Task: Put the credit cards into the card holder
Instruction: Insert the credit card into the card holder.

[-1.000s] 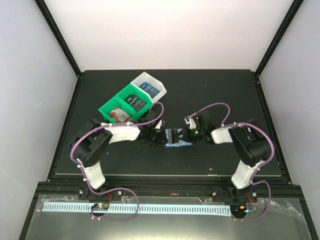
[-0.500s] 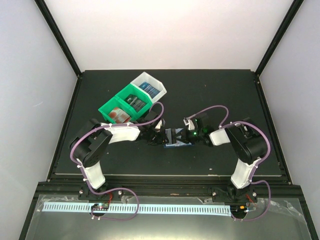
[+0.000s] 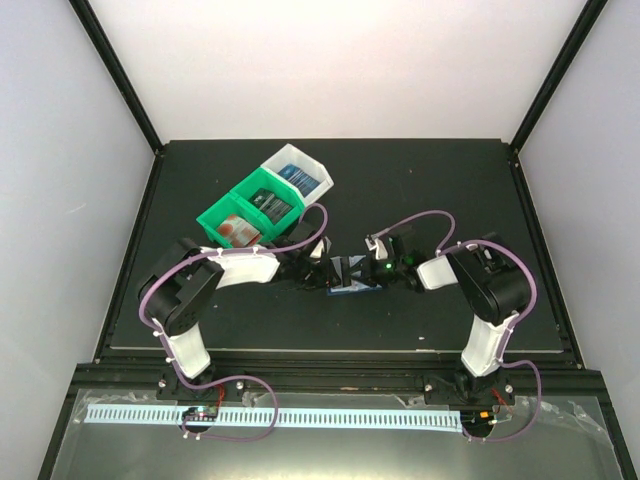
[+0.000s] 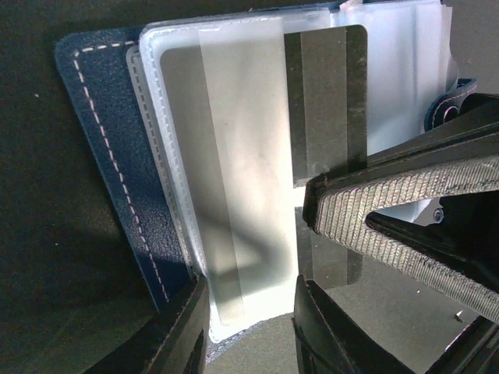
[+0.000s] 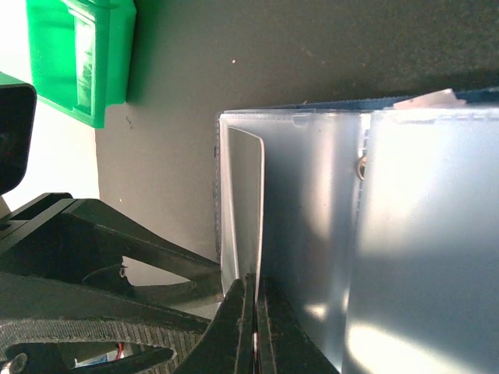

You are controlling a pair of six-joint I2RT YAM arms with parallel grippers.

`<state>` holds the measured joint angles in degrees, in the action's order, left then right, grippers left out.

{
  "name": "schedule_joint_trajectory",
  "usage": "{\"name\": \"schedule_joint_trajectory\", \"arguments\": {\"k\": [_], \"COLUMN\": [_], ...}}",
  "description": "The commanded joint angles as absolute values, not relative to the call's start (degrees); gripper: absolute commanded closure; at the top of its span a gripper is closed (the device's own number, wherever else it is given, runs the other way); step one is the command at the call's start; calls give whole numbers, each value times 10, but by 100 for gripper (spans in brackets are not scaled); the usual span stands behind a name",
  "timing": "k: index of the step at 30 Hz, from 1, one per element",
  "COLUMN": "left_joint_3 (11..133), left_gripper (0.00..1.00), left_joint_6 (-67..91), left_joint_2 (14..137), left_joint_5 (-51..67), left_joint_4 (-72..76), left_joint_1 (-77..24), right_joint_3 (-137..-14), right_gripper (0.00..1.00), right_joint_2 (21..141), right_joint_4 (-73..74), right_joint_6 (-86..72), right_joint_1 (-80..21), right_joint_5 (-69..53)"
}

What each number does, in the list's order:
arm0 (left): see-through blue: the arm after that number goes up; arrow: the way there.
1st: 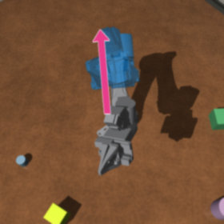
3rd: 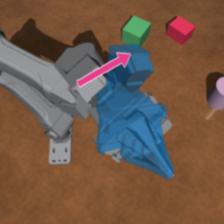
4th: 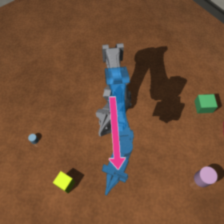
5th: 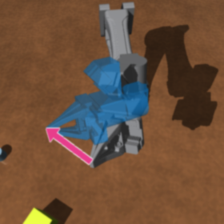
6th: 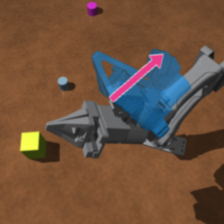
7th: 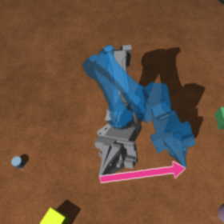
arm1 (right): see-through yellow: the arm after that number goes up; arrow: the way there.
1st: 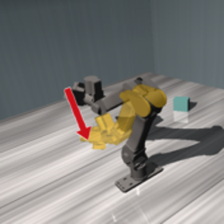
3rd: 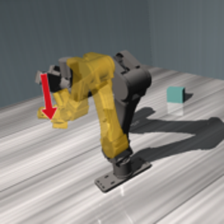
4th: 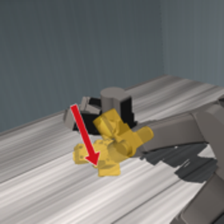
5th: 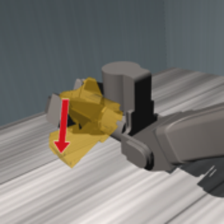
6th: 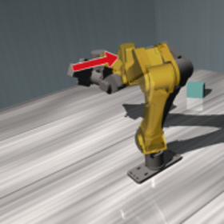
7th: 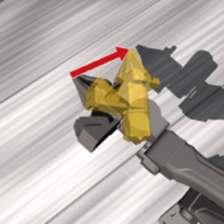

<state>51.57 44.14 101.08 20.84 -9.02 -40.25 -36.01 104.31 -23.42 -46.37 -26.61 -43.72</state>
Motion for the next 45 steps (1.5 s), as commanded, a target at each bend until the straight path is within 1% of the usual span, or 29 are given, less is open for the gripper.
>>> {"name": "schedule_joint_trajectory", "arguments": {"k": [1,3,6,10,12,17,26,30,35,41,45], "left_joint_3": [511,509,506,494,485,461,418,404,399,398,395], "left_gripper": [67,64,55,42,39,37,36,36,37,35,34], "left_joint_6": [438,438,436,439,446,468,525,540,531,530,541], "left_joint_2": [1016,1010,993,969,960,952,952,940,911,907,917], "left_joint_5": [189,185,175,168,172,210,306,298,265,265,293], "left_joint_4": [-90,-90,-91,-86,-79,-41,75,89,66,66,96], "left_joint_1": [-404,-404,-403,-398,-393,-377,-356,-351,-350,-349,-350], "right_joint_3": [-367,-368,-371,-374,-373,-364,-352,-348,-345,-340,-338], "right_gripper": [97,97,98,99,99,99,99,99,99,99,99], "right_joint_2": [1068,1066,1054,1039,1036,1036,1021,1018,1013,1012,1010], "right_joint_4": [-195,-196,-204,-215,-222,-252,-274,-285,-288,-299,-302], "right_joint_6": [-450,-452,-462,-478,-485,-507,-524,-534,-537,-544,-546], "right_joint_1": [-278,-278,-278,-277,-277,-276,-275,-274,-273,-273,-272], "right_joint_5": [-435,-444,-454,-468,-474,-490,-501,-505,-507,-510,-511]}}
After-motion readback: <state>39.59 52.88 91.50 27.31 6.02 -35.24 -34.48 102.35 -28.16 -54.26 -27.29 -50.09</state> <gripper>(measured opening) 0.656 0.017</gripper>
